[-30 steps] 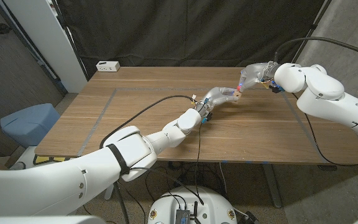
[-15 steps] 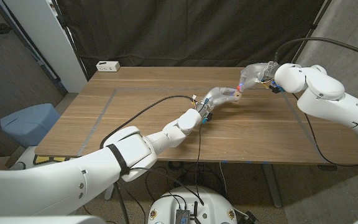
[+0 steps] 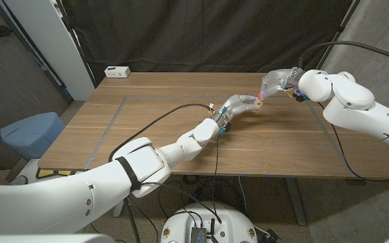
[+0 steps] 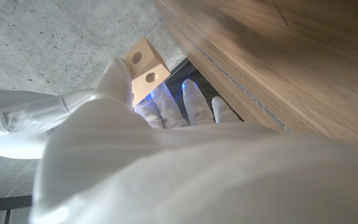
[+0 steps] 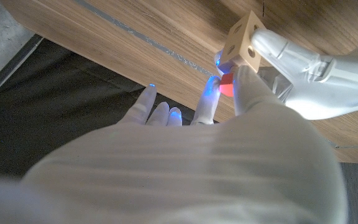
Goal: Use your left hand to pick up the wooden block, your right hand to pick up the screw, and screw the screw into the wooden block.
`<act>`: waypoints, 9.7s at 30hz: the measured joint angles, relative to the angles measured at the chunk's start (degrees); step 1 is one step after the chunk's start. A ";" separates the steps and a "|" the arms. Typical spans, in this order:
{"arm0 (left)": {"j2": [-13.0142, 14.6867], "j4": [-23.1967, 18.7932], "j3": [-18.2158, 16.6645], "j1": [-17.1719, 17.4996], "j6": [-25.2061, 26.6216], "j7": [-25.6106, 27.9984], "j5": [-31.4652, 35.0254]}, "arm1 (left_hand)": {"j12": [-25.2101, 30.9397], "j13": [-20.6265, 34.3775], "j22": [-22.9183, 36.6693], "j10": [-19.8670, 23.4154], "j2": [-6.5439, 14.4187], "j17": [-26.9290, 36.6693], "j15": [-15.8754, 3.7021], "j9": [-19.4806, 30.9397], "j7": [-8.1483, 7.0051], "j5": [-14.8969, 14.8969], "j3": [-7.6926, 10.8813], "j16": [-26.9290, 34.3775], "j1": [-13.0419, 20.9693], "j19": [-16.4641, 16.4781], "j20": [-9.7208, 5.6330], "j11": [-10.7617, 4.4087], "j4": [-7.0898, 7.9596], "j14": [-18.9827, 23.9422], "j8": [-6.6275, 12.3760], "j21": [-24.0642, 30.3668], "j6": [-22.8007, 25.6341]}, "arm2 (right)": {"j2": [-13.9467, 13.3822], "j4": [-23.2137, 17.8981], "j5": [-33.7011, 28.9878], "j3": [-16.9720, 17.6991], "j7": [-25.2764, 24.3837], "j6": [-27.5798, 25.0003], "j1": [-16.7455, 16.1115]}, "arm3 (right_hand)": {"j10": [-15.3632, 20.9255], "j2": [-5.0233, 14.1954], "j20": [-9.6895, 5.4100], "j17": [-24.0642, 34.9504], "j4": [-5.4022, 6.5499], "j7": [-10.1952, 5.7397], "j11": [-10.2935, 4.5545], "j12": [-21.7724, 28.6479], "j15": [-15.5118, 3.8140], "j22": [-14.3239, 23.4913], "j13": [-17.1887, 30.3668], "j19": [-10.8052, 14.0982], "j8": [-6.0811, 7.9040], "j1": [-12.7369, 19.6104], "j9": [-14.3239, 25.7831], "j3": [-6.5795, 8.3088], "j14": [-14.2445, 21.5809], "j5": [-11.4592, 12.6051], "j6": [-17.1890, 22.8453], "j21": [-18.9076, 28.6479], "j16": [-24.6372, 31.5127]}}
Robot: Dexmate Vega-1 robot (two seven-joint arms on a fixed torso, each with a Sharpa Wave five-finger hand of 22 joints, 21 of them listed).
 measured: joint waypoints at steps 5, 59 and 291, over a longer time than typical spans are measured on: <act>0.01 -0.02 -0.01 0.04 -0.07 -0.03 0.03 | 0.12 -0.01 0.00 0.00 0.00 0.00 0.00 0.03 0.00 -0.05 0.00 0.00 0.00 0.00 0.00 0.00 0.00 0.00 0.00 0.00 0.00 | -0.21 -0.28 -0.17 0.06 -0.10 -0.31 -0.17 | 0.00 0.00 -0.06 0.00 0.00 -0.42 0.00 0.00 -0.09 0.00 0.00 0.06 0.00 0.00 0.32 0.00 0.09 0.00 -1.49 0.00 0.00; -0.85 0.23 0.17 -0.18 1.20 -0.69 -0.25 | 0.28 -0.02 0.00 0.01 0.00 0.00 0.00 0.04 0.10 -0.19 0.24 -0.35 0.00 0.00 0.00 0.01 -0.24 0.00 0.00 0.00 0.10 | -1.07 -0.62 0.50 0.43 2.98 0.19 0.69 | -2.04 0.15 0.65 0.25 -0.05 -1.64 -0.62 -0.90 0.71 0.00 0.02 -1.26 0.00 0.76 -0.27 0.91 -1.56 0.00 -3.68 -0.26 -0.32; -0.77 0.20 0.63 -0.24 0.29 -0.37 0.14 | 0.30 -0.28 0.00 -0.01 0.00 0.27 0.00 -0.01 0.10 0.01 0.56 -0.34 0.00 0.00 0.00 0.01 -0.56 -0.01 0.00 0.00 0.10 | -2.94 -3.15 -2.74 0.63 5.48 -1.48 -0.55 | -2.56 -0.62 1.03 -1.20 -0.85 1.85 1.33 -0.92 0.91 0.00 0.15 -0.63 -7.28 -4.06 -2.12 -2.42 -0.93 0.26 -7.66 -0.45 -1.21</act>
